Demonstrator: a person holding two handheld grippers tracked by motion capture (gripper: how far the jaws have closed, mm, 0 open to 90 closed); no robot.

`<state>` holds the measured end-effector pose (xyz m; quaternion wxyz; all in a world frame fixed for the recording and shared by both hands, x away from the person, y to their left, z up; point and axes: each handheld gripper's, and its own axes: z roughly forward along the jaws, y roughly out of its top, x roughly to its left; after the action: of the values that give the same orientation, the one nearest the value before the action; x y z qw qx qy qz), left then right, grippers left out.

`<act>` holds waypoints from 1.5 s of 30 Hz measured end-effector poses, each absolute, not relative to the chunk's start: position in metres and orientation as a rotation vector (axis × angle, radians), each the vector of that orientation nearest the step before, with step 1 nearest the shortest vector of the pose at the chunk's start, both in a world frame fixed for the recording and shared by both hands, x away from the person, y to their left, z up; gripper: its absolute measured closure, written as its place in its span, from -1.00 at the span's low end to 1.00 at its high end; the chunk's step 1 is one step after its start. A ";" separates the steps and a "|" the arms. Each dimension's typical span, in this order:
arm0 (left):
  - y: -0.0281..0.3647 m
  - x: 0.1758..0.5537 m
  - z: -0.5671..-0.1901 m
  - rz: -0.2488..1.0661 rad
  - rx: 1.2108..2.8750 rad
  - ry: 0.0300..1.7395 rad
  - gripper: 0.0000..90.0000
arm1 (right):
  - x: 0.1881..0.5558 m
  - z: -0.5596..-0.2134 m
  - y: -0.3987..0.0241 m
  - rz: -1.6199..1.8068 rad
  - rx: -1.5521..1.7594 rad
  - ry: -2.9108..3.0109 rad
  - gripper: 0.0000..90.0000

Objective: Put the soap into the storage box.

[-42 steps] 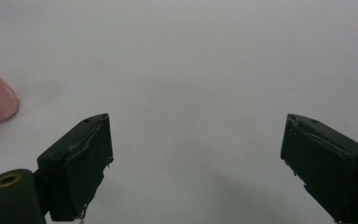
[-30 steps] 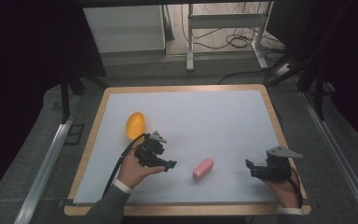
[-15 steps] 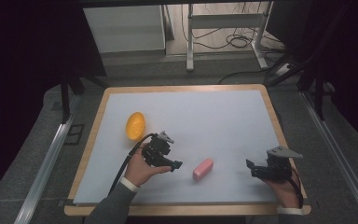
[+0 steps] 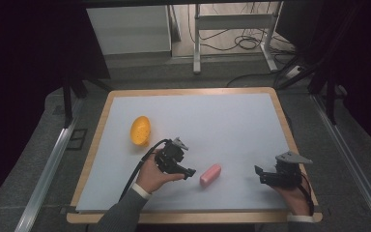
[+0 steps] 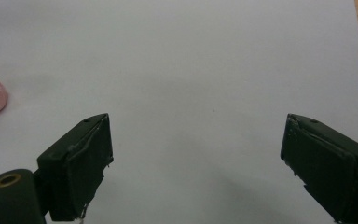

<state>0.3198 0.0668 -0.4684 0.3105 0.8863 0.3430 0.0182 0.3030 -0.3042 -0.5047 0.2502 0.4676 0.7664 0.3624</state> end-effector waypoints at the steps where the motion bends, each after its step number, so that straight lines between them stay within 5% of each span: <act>1: 0.065 0.320 -0.468 0.047 2.344 0.902 -0.36 | 0.303 -0.505 -0.304 0.985 1.274 2.087 -0.81; 45: -0.006 0.323 -0.474 -0.020 2.490 0.787 -0.36 | 0.304 -0.508 -0.306 0.948 1.277 2.089 -0.81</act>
<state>0.3235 -0.0059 -0.4740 0.2622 0.9201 0.2907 -0.0076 0.3043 -0.3056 -0.5082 0.2553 0.4703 0.7692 0.3492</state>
